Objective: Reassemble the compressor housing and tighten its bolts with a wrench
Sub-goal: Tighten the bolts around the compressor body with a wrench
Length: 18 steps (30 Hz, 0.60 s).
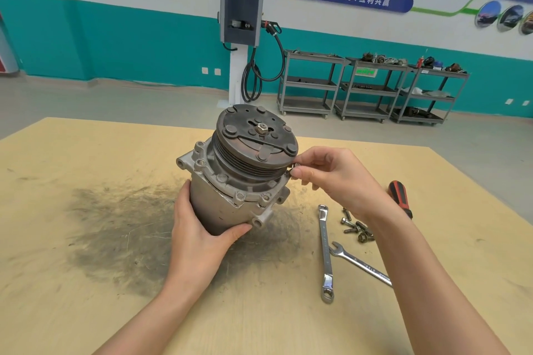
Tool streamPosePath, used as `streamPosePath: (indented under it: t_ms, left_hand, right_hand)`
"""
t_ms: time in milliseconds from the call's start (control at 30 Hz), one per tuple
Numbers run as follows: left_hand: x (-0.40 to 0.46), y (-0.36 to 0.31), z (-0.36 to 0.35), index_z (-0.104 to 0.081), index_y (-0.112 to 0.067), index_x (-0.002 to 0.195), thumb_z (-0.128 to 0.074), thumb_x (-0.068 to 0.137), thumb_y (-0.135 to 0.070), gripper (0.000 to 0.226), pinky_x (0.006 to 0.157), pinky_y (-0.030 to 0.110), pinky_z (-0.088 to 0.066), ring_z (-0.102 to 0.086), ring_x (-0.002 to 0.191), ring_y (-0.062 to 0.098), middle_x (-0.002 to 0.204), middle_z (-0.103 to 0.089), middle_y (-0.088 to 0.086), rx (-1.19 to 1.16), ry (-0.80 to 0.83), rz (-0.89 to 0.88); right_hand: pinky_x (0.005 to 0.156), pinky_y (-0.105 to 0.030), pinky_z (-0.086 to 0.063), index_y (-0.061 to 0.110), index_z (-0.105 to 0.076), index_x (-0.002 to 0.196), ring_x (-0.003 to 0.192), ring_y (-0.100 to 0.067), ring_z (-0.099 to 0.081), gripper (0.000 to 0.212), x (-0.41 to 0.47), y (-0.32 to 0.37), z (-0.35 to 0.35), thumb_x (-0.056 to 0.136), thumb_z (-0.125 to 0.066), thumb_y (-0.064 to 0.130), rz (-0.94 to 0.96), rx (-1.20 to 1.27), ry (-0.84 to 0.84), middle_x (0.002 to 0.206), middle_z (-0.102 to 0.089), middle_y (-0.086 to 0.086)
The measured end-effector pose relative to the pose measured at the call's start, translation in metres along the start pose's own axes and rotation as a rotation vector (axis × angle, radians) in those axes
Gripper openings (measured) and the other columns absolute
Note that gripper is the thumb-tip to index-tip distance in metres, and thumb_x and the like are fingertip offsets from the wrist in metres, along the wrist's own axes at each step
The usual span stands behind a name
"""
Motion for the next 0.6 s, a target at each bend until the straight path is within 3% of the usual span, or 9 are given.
streamPosePath:
  t_ms: [67,167,300,433,600]
  left_hand:
    - [-0.0001,-0.0001,0.0,-0.028,-0.03,0.148,-0.095,0.053,-0.027,0.117,0.099,0.015,-0.031,-0.039,0.122,-0.007,0.14,-0.042,-0.016,0.002,-0.001,0.004]
    - [-0.0002,-0.0003,0.0003,-0.028,-0.03,0.149,-0.095,0.053,-0.027,0.117,0.102,0.019,-0.032,-0.04,0.125,-0.004,0.141,-0.043,-0.015,0.002,0.001,0.009]
    - [-0.0002,-0.0012,0.0007,-0.028,-0.029,0.149,-0.095,0.053,-0.027,0.117,0.104,0.022,-0.032,-0.041,0.127,0.0,0.142,-0.044,-0.013,0.012,0.002,0.007]
    - [-0.0005,-0.0017,0.0015,-0.028,-0.03,0.149,-0.095,0.052,-0.028,0.118,0.105,0.022,-0.033,-0.041,0.128,-0.001,0.143,-0.043,-0.014,0.014,0.001,0.015]
    - [-0.0005,-0.0018,0.0016,-0.029,-0.029,0.149,-0.095,0.052,-0.028,0.118,0.109,0.028,-0.035,-0.042,0.131,0.004,0.143,-0.044,-0.012,0.014,0.007,0.029]
  right_hand:
    - [0.056,-0.017,-0.045,0.012,-0.069,0.084,0.061,-0.002,-0.056,0.005,0.0008,-0.0004,-0.0048,0.083,-0.073,0.013,0.018,-0.014,-0.027,0.068,-0.069,0.008]
    - [0.063,-0.031,-0.049,0.008,-0.066,0.083,0.065,-0.009,-0.056,0.011,0.0028,-0.0017,-0.0092,0.082,-0.075,0.016,0.047,-0.097,-0.063,0.077,-0.069,-0.004]
    - [0.068,-0.028,-0.053,0.024,-0.067,0.097,0.079,-0.012,-0.063,0.016,0.0028,-0.0024,-0.0035,0.084,-0.073,0.017,0.054,-0.121,-0.018,0.09,-0.071,0.002]
    - [0.068,-0.017,-0.046,0.029,-0.068,0.082,0.074,0.002,-0.061,0.015,0.0031,-0.0001,-0.0019,0.086,-0.071,0.015,0.108,-0.192,-0.037,0.077,-0.07,0.017]
    - [0.071,-0.033,-0.05,0.017,-0.059,0.082,0.077,-0.011,-0.06,0.014,0.002,0.0036,-0.0096,0.087,-0.068,0.026,0.17,-0.436,-0.149,0.078,-0.065,0.01]
Point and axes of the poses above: each hand's wrist, its own x-axis towards the middle knuckle, its own z-axis out of the back of the hand, y = z × x, the point moved 4 cm from there along x, towards the middle knuckle
